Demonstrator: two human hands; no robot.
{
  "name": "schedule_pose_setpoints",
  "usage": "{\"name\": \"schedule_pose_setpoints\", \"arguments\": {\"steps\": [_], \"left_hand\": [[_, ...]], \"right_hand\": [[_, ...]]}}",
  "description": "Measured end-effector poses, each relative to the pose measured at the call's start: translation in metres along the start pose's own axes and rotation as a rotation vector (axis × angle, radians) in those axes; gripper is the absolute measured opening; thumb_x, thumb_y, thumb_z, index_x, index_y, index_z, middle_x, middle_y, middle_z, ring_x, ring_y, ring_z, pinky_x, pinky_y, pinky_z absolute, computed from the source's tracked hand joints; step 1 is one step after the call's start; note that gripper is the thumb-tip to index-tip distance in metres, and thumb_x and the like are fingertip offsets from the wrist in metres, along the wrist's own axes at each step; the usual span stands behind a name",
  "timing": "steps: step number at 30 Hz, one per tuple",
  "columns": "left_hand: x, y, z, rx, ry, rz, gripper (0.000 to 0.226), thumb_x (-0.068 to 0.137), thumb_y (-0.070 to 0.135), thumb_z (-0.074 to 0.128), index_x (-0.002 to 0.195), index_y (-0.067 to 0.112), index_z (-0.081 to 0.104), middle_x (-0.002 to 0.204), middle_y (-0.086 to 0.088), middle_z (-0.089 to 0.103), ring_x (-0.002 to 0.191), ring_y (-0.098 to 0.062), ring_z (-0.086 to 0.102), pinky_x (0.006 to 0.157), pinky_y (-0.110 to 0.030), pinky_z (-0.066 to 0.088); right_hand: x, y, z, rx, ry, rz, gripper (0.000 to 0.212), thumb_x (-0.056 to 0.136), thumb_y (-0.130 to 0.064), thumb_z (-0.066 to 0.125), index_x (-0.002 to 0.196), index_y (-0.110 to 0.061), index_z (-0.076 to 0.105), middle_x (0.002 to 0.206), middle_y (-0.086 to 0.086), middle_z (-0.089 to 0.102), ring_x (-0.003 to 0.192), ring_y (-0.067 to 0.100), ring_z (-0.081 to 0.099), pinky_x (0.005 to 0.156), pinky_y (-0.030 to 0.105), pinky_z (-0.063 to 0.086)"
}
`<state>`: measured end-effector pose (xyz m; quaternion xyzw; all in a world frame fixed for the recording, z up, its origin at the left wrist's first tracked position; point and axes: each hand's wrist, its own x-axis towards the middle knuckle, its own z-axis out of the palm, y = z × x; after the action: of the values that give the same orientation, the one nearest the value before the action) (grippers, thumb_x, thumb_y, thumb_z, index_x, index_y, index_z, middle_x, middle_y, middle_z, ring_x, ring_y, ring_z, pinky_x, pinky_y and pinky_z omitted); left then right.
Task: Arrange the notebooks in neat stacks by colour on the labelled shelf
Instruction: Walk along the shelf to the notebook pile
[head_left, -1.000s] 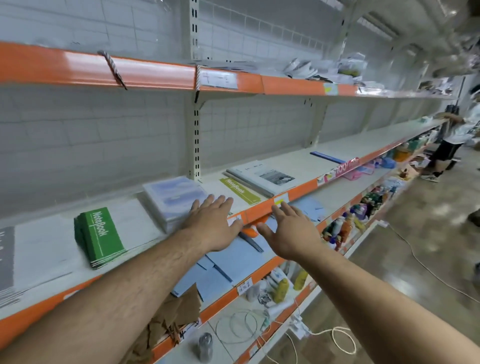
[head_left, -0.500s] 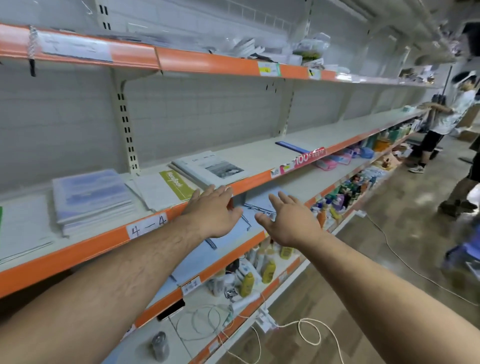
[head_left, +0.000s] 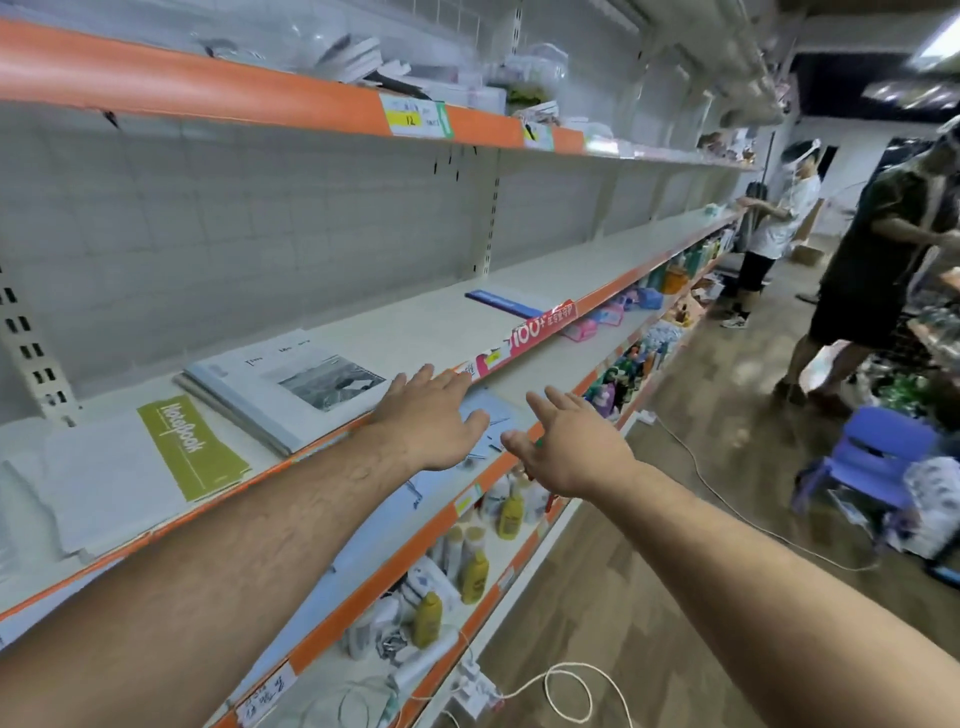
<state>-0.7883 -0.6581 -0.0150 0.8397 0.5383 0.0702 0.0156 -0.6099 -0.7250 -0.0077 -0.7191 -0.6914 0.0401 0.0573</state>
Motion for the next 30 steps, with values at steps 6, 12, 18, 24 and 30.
{"name": "schedule_pose_setpoints", "arguments": {"steps": [6,12,18,24,30], "left_hand": [[0.077,0.011,-0.002,-0.026,-0.001,0.058,0.067,0.101,0.055,0.026,0.159,0.024,0.015,0.165,0.004,0.018,0.153,-0.021,0.008,0.123,-0.045,0.007],[0.144,0.014,0.009,0.006,-0.031,0.038,0.068,0.099,0.058,0.024,0.158,0.024,0.017,0.165,0.003,0.021,0.152,-0.022,0.013,0.123,-0.046,0.011],[0.212,0.034,0.022,0.009,-0.038,-0.004,0.069,0.099,0.059,0.025,0.158,0.023,0.017,0.165,0.003,0.021,0.152,-0.022,0.012,0.123,-0.046,0.010],[0.277,0.066,0.038,0.011,-0.049,-0.128,0.067,0.100,0.057,0.024,0.157,0.023,0.020,0.163,0.002,0.024,0.152,-0.024,0.014,0.122,-0.047,0.012],[0.328,0.091,0.045,-0.005,-0.047,-0.269,0.067,0.100,0.057,0.022,0.157,0.023,0.019,0.165,0.002,0.020,0.152,-0.024,0.012,0.123,-0.048,0.011]], "right_hand": [[0.065,0.027,-0.013,-0.020,0.024,0.057,0.079,0.097,-0.067,0.032,0.159,-0.023,0.014,0.166,0.003,0.010,0.153,0.025,0.009,0.123,0.041,0.016],[0.118,0.055,-0.014,-0.011,-0.011,0.075,0.078,0.097,-0.067,0.032,0.159,-0.024,0.014,0.166,0.001,0.010,0.152,0.027,0.010,0.122,0.043,0.018],[0.181,0.105,-0.013,-0.008,-0.004,0.008,0.077,0.098,-0.066,0.033,0.159,-0.021,0.016,0.166,0.003,0.013,0.152,0.025,0.012,0.121,0.040,0.017],[0.253,0.169,-0.014,-0.015,-0.036,-0.111,0.078,0.098,-0.066,0.032,0.159,-0.020,0.017,0.165,0.003,0.015,0.152,0.023,0.014,0.120,0.037,0.018],[0.313,0.217,-0.028,-0.040,-0.055,-0.238,0.079,0.098,-0.067,0.029,0.158,-0.017,0.019,0.165,0.005,0.018,0.152,0.021,0.012,0.120,0.035,0.017]]}}
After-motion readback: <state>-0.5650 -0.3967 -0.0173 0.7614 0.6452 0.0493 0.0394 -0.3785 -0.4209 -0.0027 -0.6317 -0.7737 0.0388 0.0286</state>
